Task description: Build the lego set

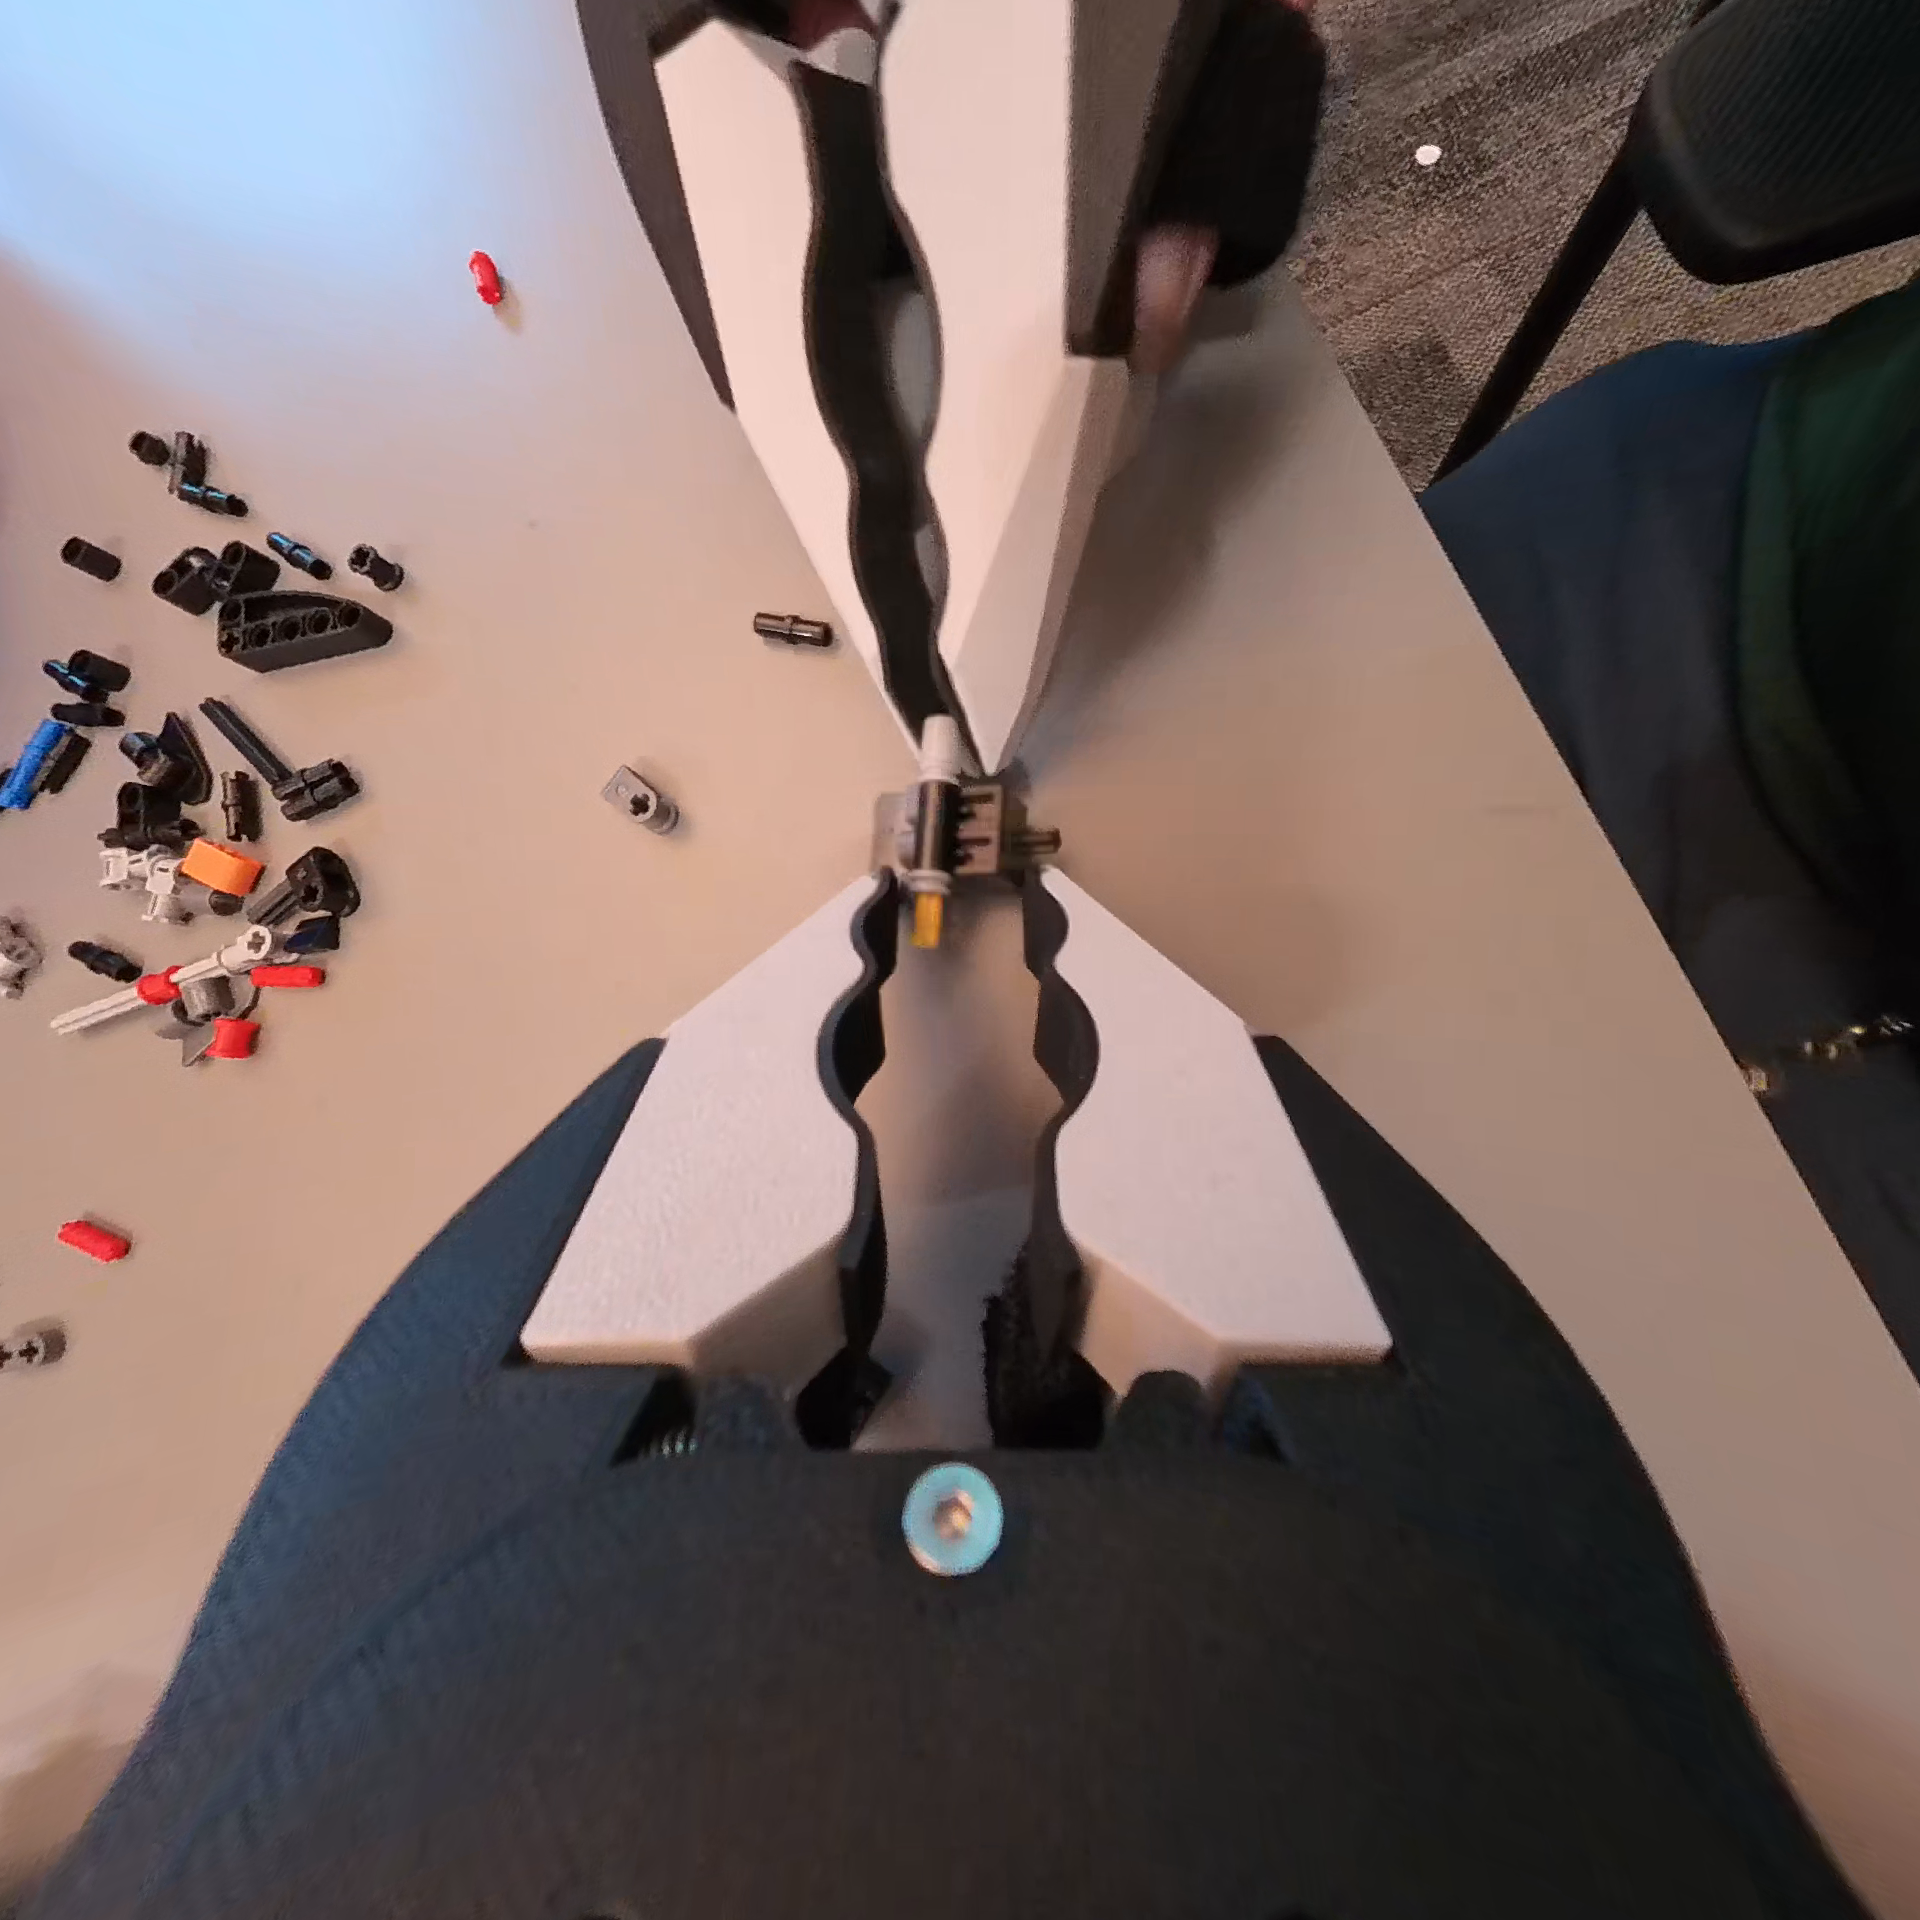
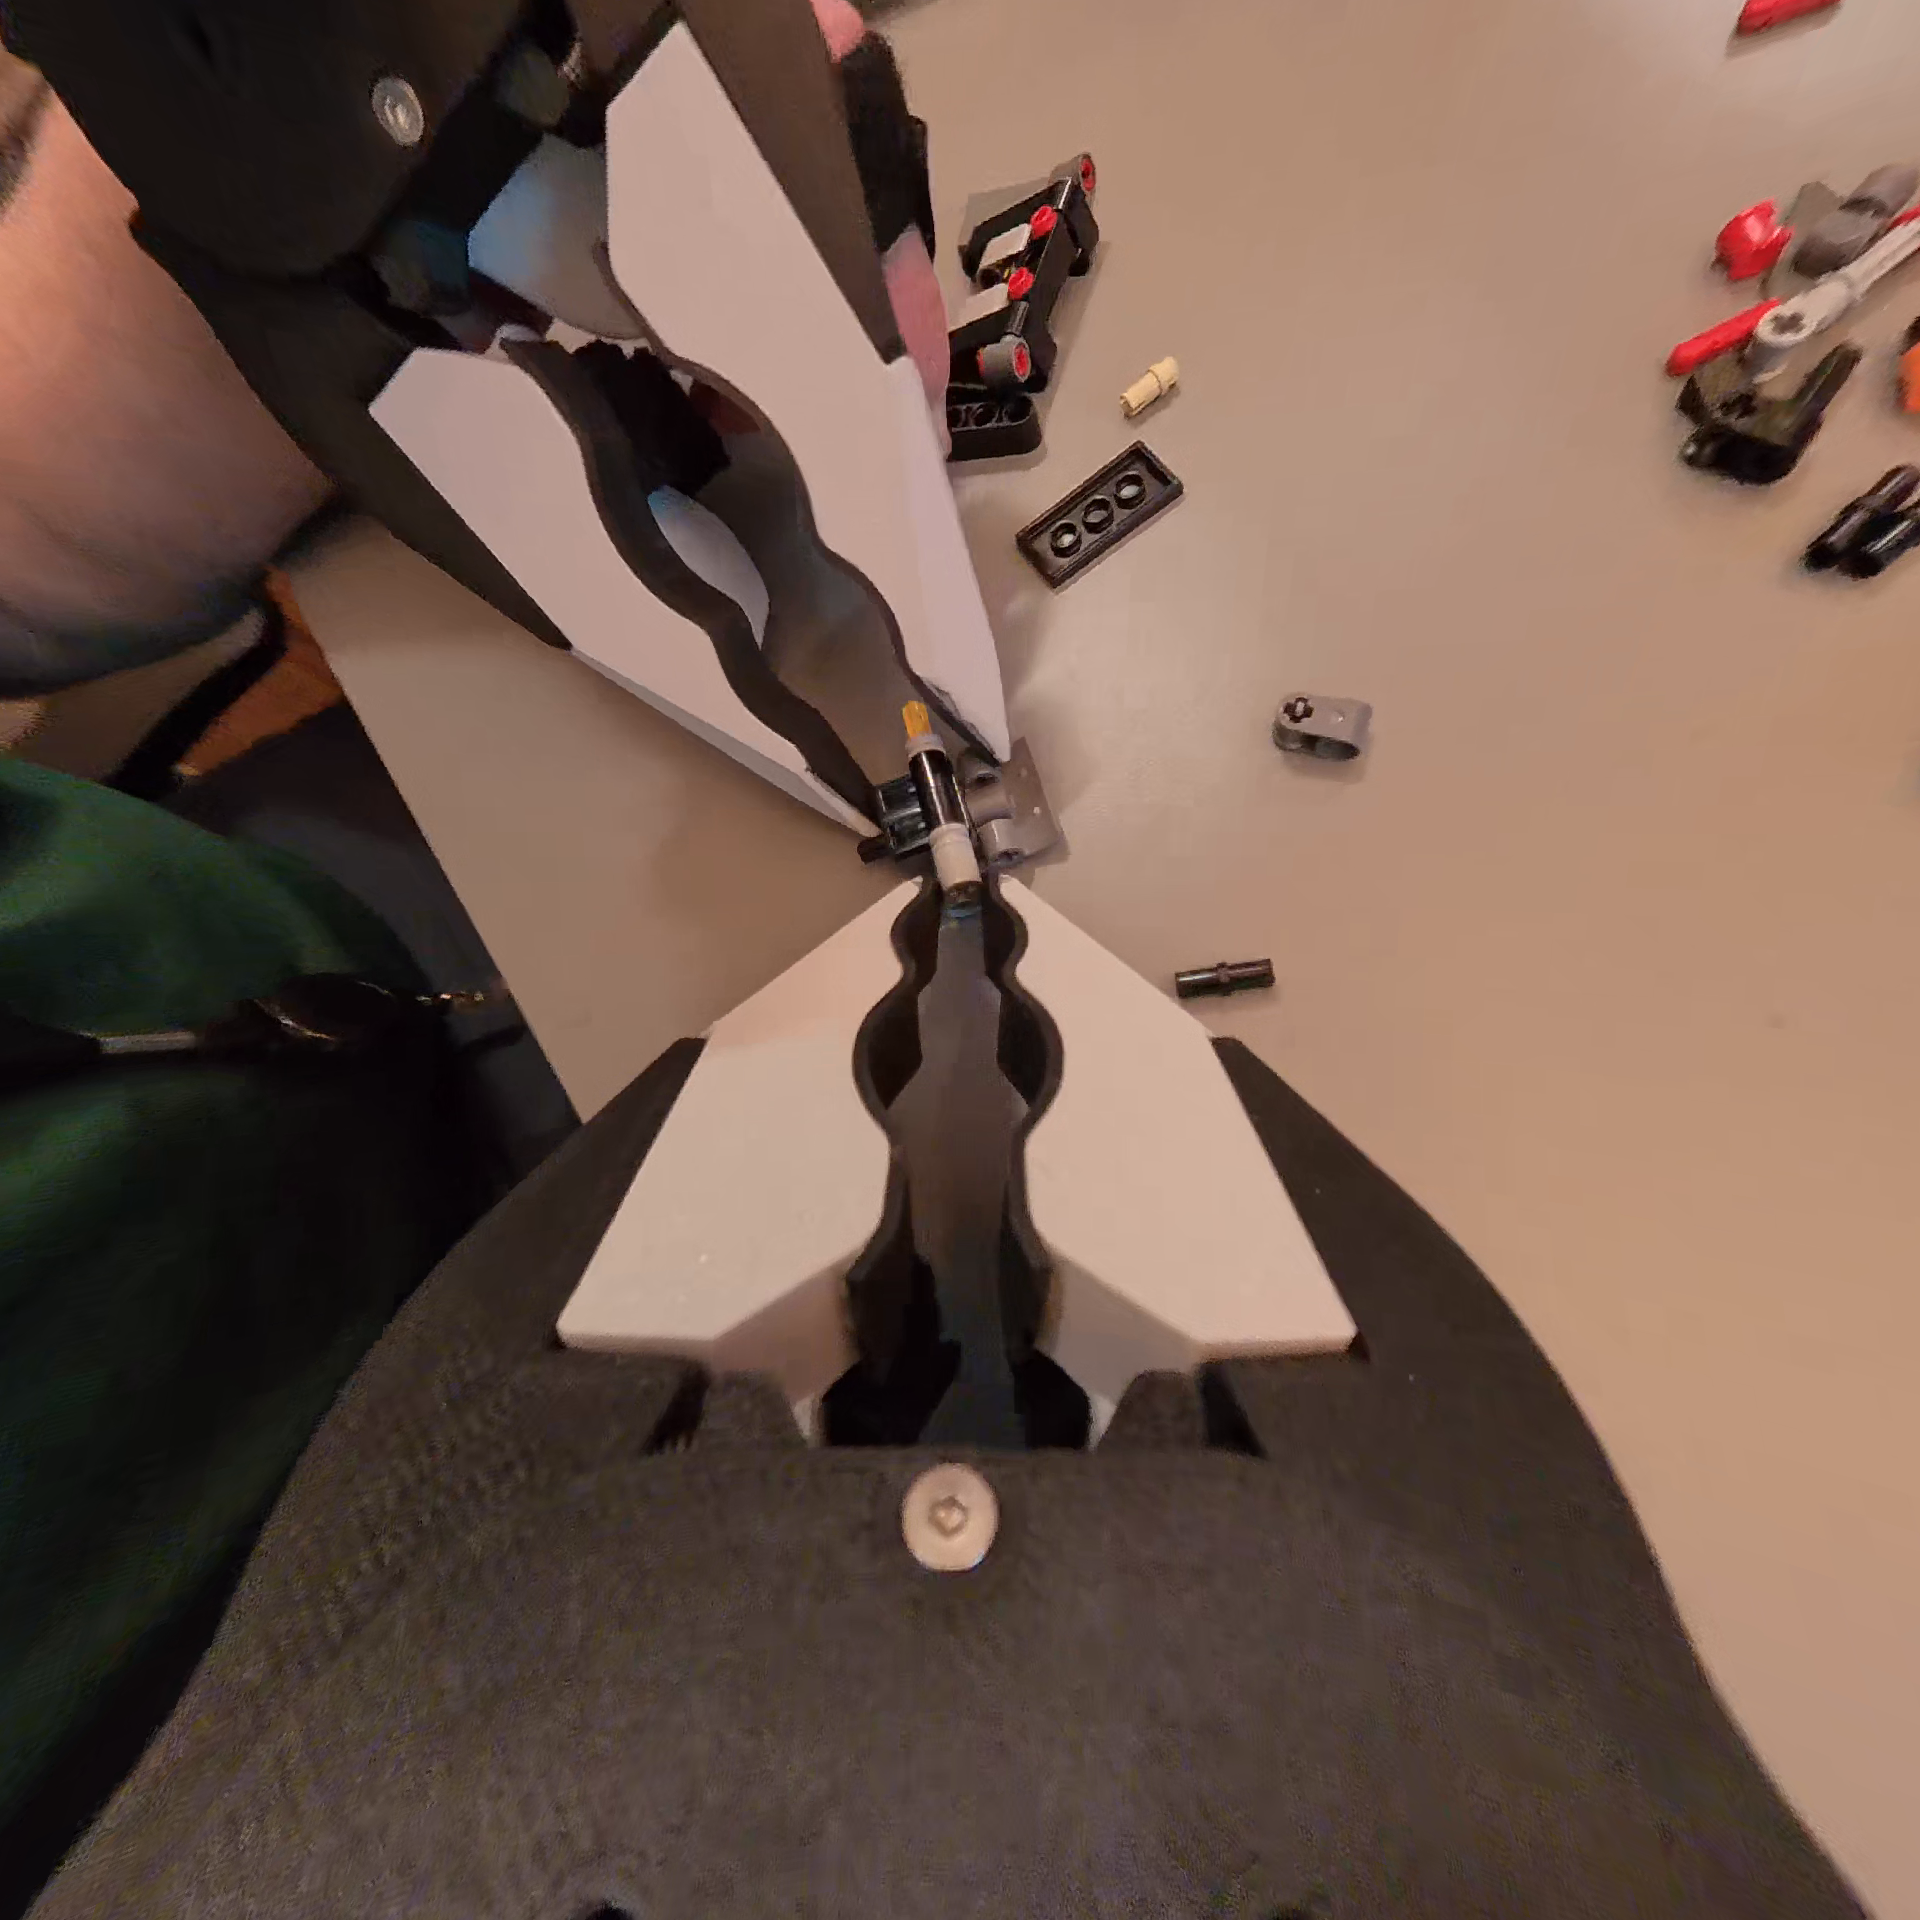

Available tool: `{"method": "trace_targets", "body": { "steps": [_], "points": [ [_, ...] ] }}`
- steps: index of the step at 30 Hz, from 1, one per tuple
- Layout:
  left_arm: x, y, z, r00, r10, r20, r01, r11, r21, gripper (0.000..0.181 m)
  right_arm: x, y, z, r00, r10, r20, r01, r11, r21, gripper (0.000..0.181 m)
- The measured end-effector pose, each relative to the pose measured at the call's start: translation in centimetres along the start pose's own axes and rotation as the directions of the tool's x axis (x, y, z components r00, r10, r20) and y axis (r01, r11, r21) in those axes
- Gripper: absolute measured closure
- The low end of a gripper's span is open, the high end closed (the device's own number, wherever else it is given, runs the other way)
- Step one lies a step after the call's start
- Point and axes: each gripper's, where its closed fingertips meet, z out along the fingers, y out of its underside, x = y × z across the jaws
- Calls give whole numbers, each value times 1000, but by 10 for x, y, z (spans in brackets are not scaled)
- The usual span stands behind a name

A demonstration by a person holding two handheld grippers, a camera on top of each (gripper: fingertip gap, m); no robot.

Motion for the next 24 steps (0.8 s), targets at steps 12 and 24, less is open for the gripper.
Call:
{"method": "trace_targets", "body": {
  "steps": [12, 24],
  "points": [
    [-2, 1, -9, 1000, 6, -4, -6, 999, 31, 173, -4, 4, -1, 986, 66, 153, -56, 996, -69, 175],
    [-2, 0, -7, 999, -32, -32, 34, 998, 47, 179, -3, 0, -11, 984, 44, 174, -41, 999, -18, 159]
  ]
}}
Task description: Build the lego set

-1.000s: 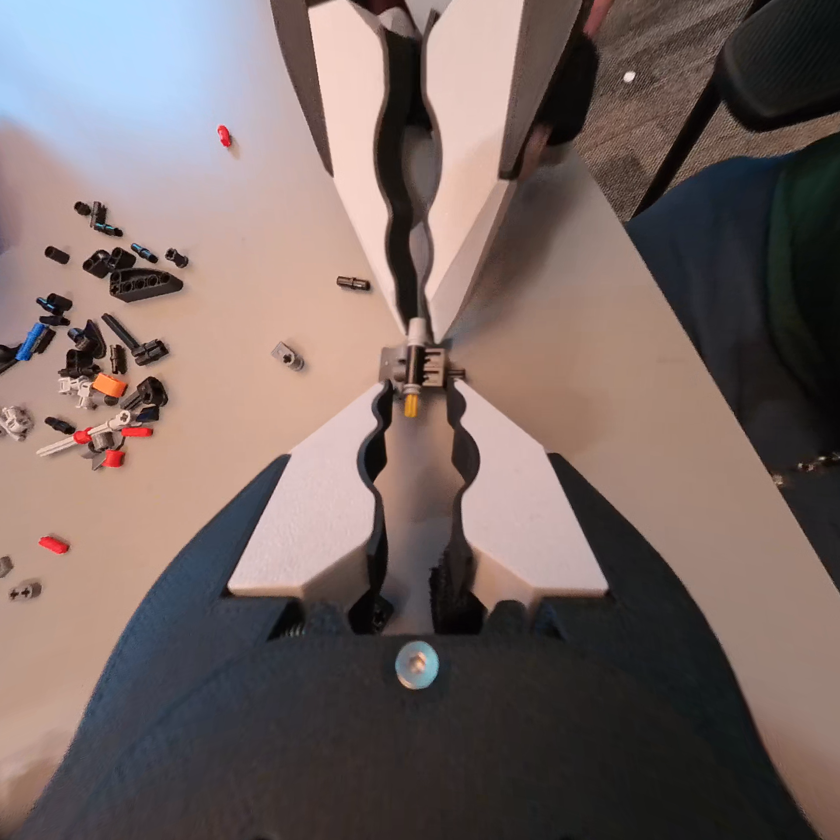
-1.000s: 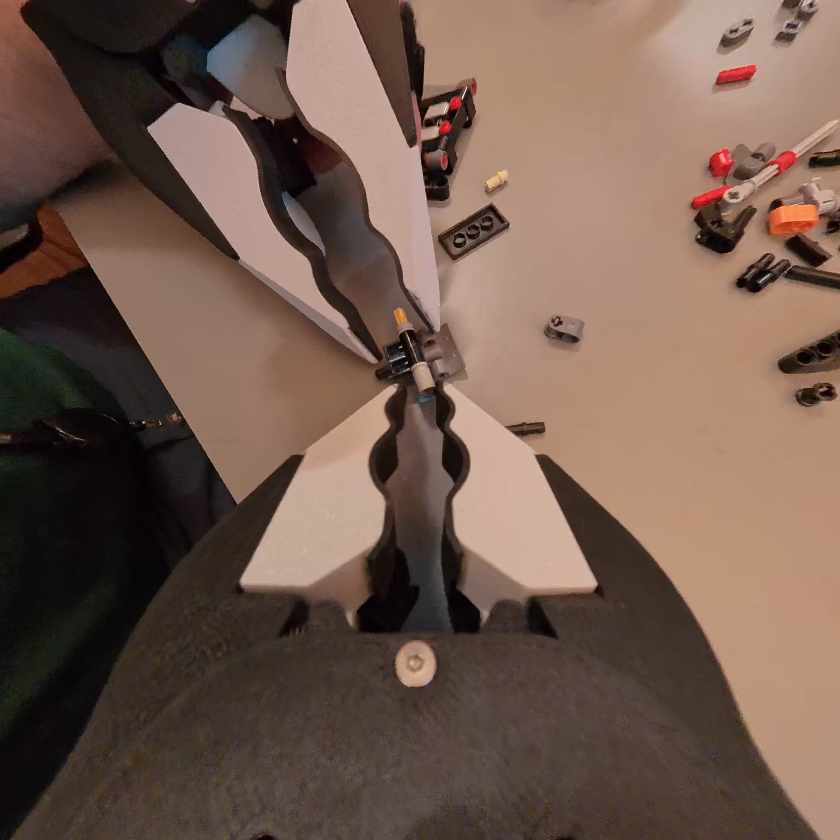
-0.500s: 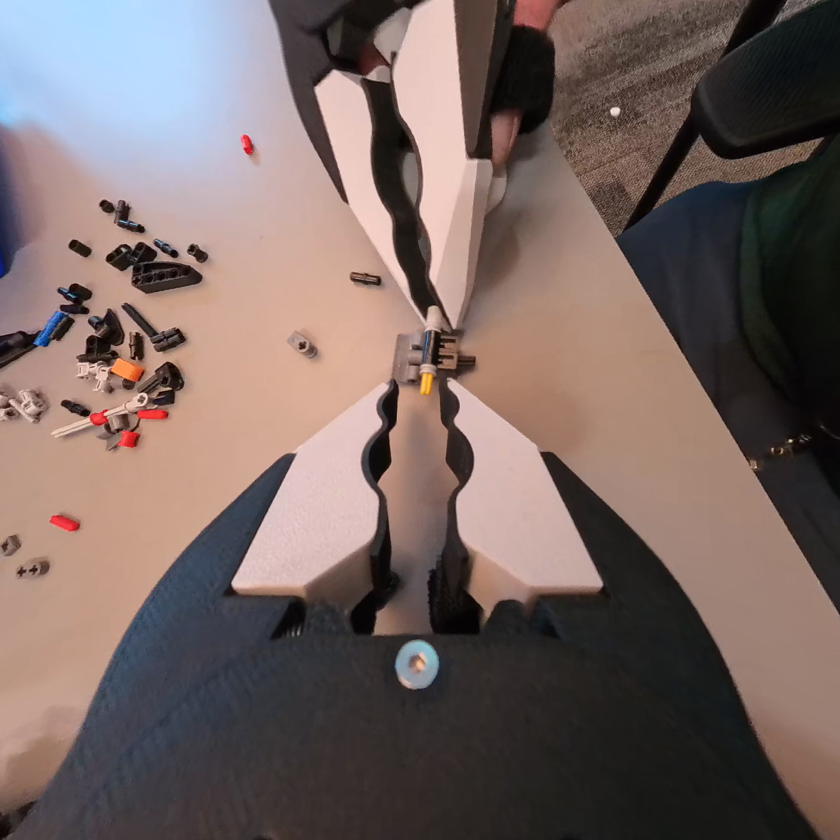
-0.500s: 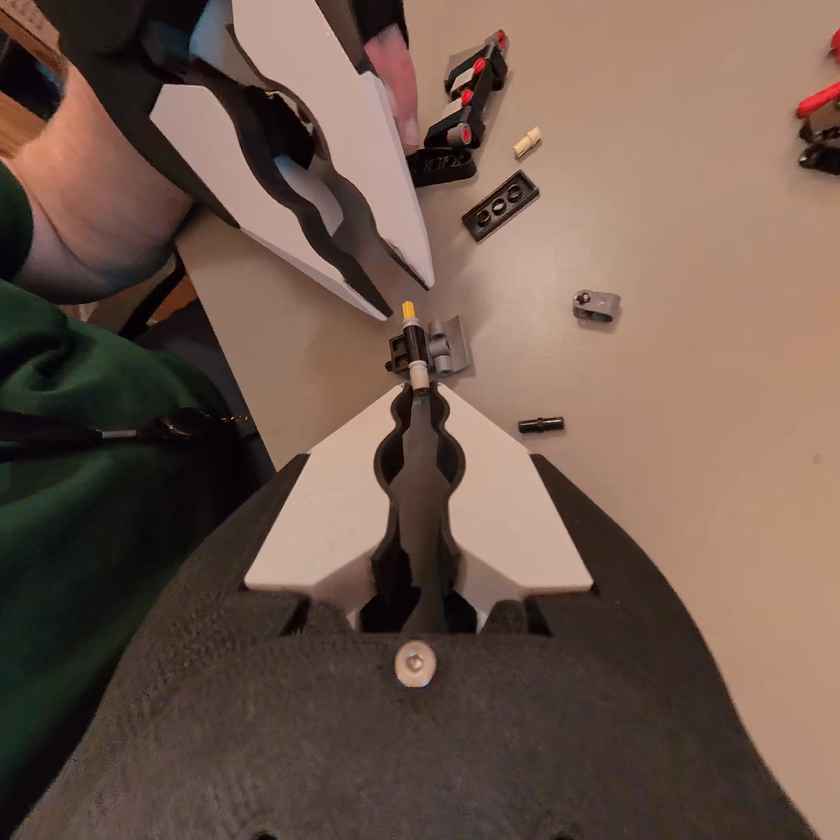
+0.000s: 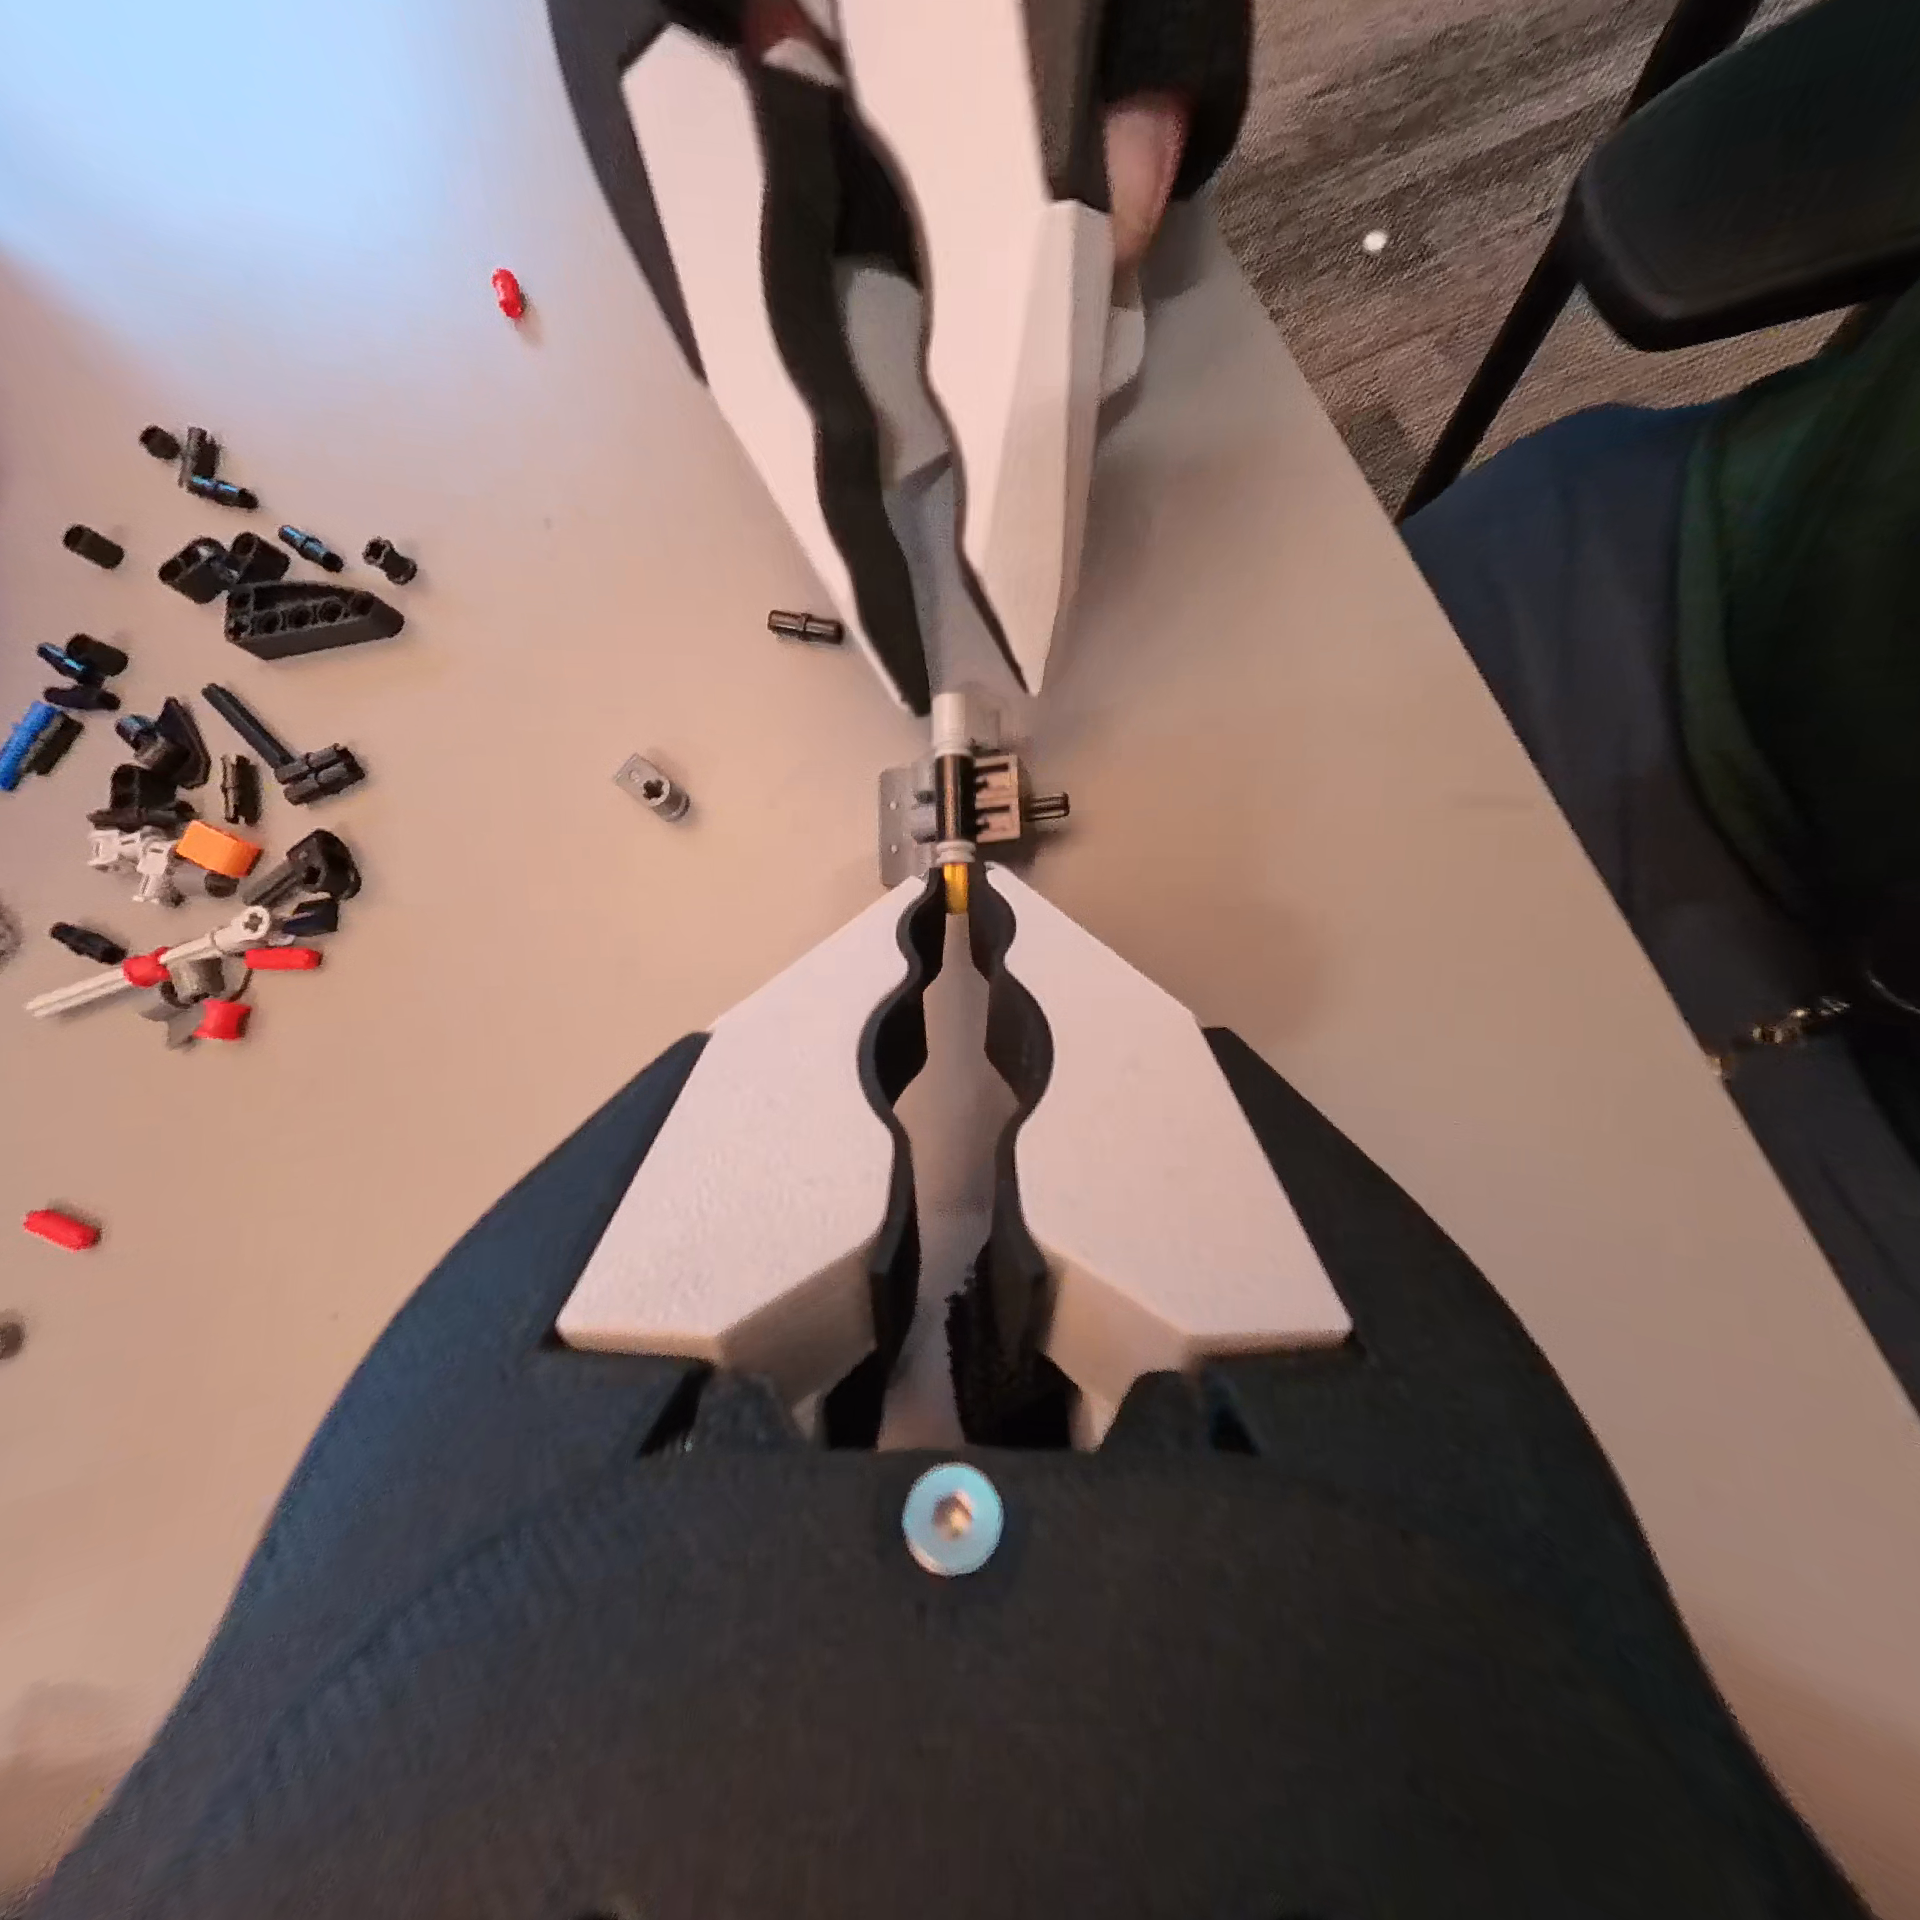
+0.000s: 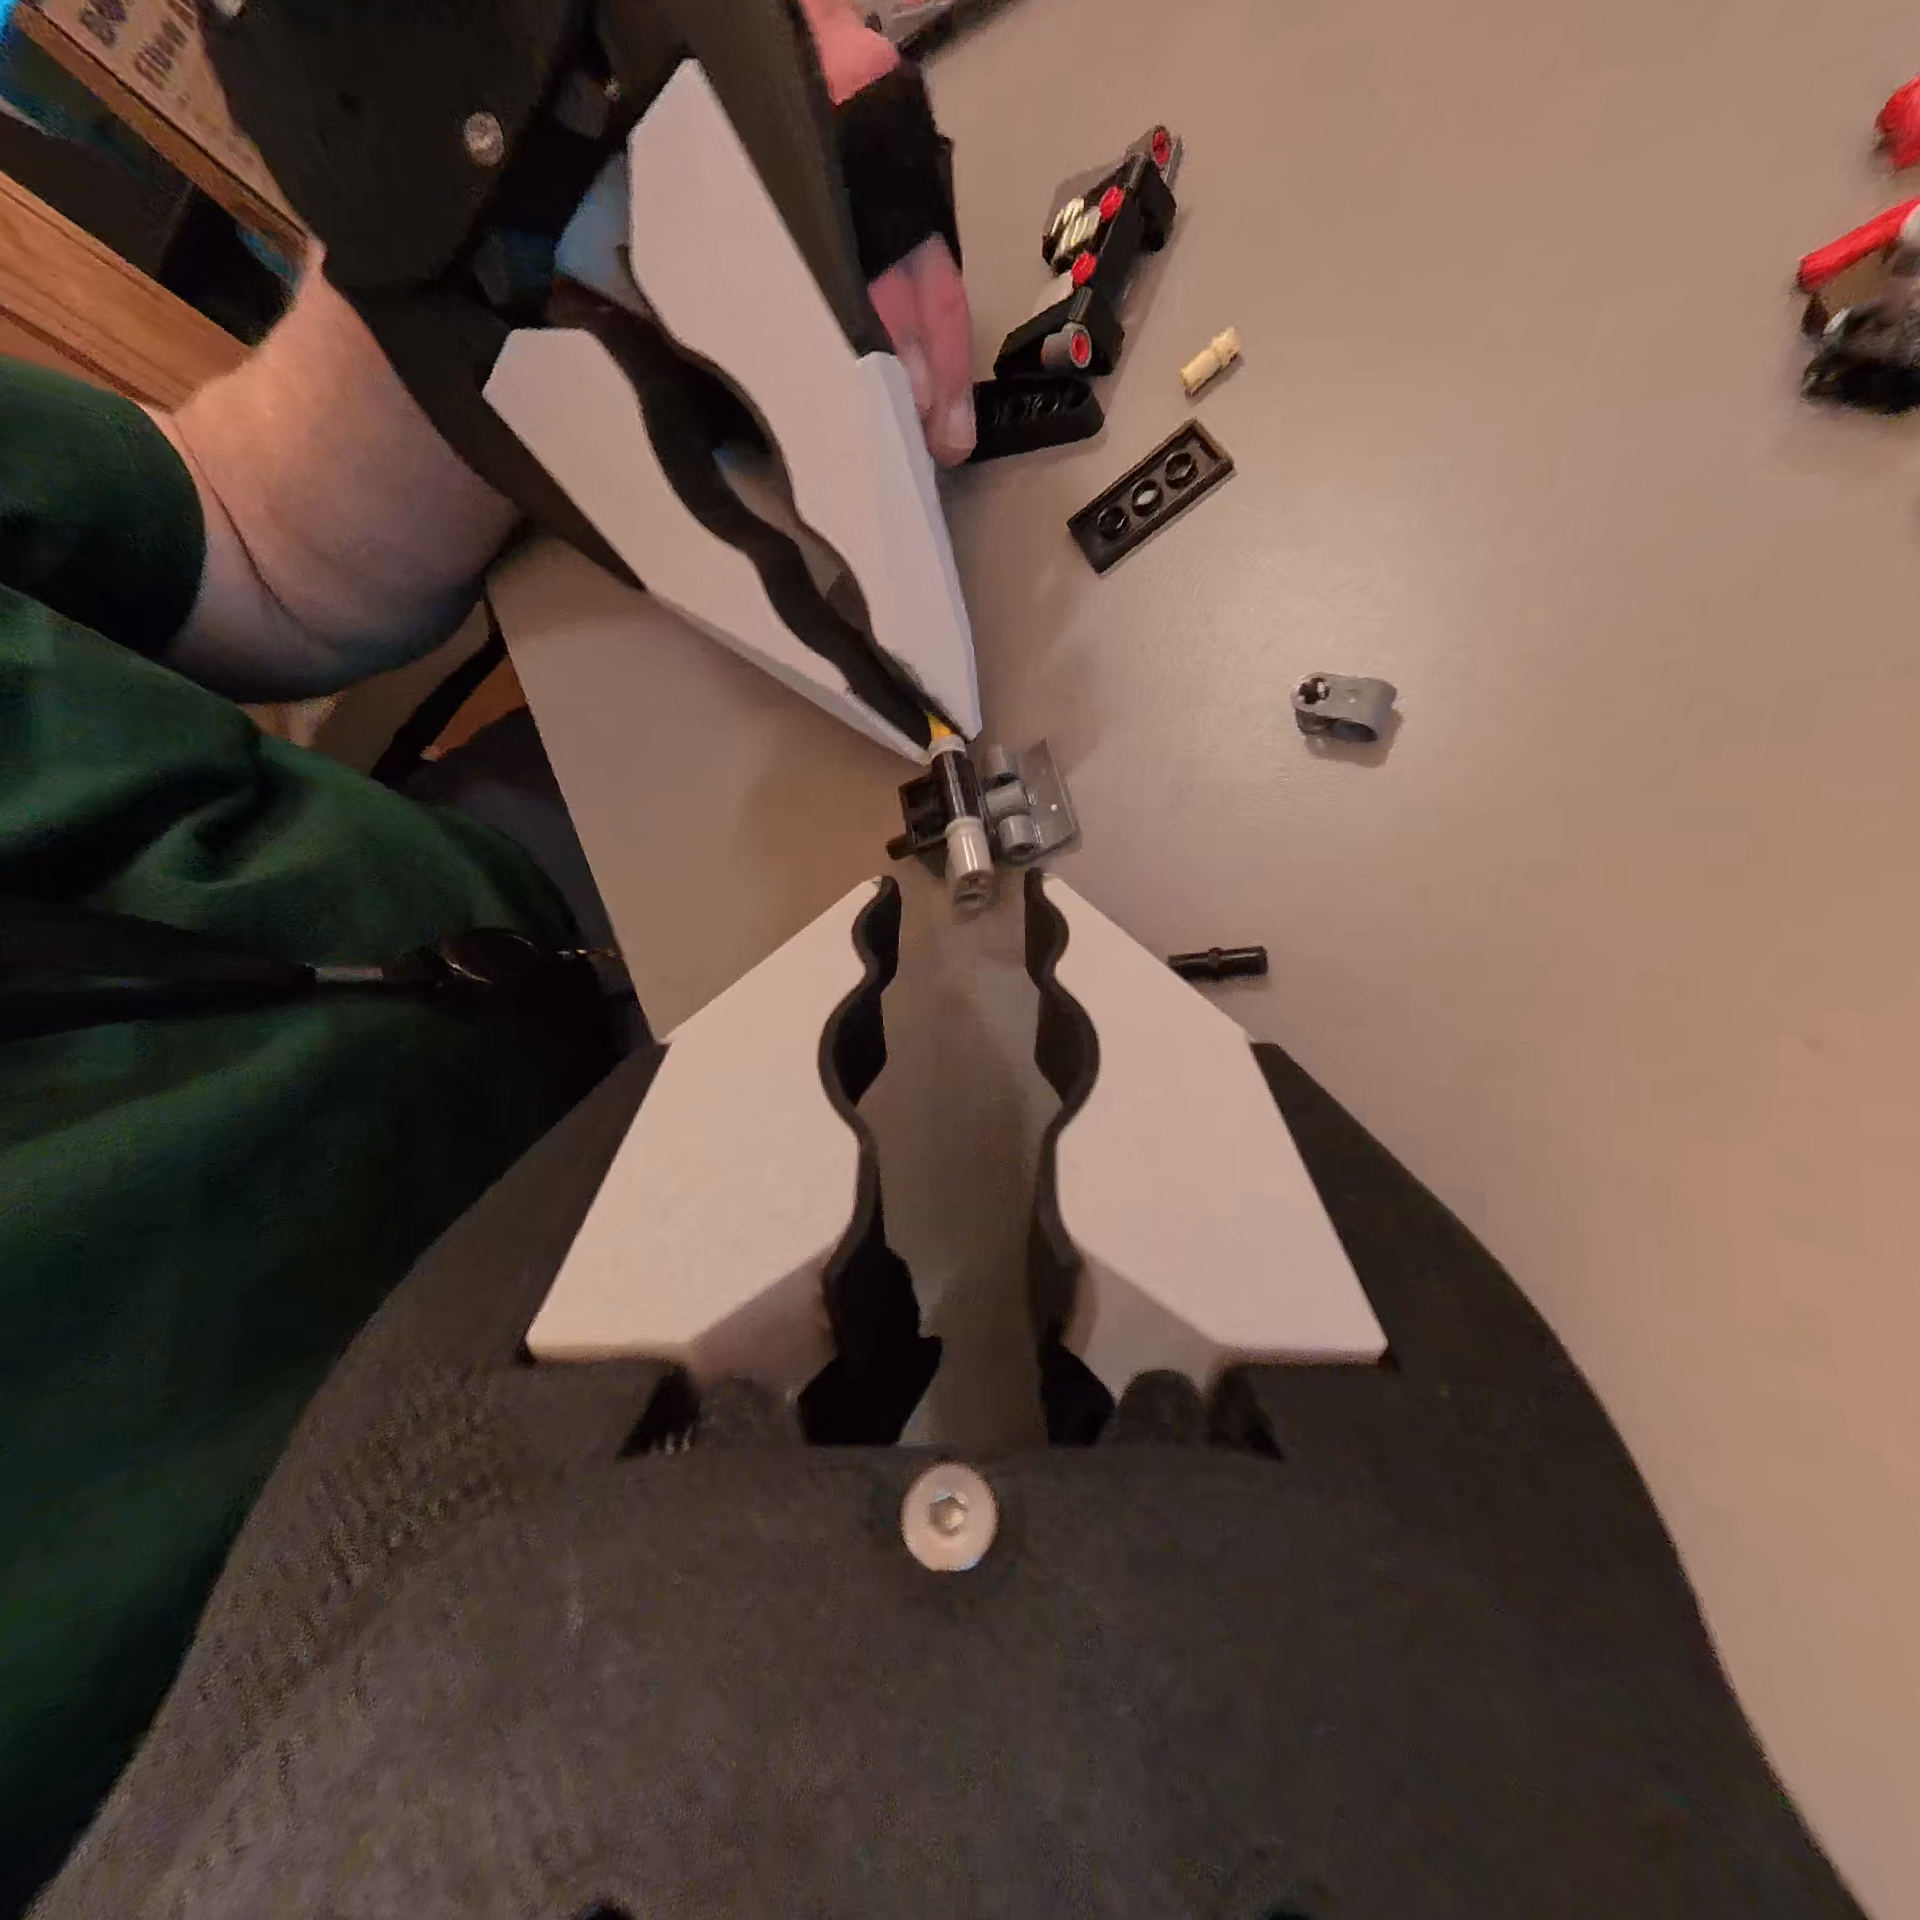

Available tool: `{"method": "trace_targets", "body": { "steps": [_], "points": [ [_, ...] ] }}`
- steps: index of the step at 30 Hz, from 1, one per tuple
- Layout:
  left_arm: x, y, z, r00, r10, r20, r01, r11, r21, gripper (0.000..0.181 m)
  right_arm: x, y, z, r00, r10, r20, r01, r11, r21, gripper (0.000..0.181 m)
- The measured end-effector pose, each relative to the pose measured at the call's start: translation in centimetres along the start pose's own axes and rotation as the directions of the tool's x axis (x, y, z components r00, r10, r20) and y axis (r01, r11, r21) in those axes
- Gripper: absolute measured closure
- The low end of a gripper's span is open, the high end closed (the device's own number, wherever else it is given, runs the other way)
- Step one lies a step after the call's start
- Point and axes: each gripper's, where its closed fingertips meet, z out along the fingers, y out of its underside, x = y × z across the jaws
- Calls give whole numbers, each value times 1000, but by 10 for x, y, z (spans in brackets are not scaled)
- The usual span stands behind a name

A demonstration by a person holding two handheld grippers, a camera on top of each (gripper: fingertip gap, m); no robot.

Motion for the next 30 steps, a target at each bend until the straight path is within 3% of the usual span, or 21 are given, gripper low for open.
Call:
{"method": "trace_targets", "body": {
  "steps": [4, 10, 12, 17, 21, 30],
  "points": [
    [-1, -1, -1, 998, -59, -32, 60, 998, 21, 179, 3, 2, -3, 959, -228, -168, 227, 974, -26, 155],
    [0, -2, -3, 976, -172, -132, 183, 980, 75, 179, 7, -4, -4, 699, -600, -388, 585, 793, -172, 160],
    [0, -2, -3, 969, -196, -152, 210, 974, 83, 179, 7, -5, -3, 602, -683, -415, 655, 719, -233, 161],
    [1, 0, 0, 957, -226, -185, 242, 967, 73, 179, 8, -4, 5, 520, -753, -403, 700, 646, -305, 167],
    [1, 0, -1, 958, -219, -186, 237, 968, 82, 179, 9, -4, 6, 544, -745, -386, 690, 659, -299, 167],
    [1, 1, -3, 983, -134, -128, 145, 986, 81, 178, 6, -2, 8, 715, -636, -292, 602, 772, -206, 168]
  ]
}}
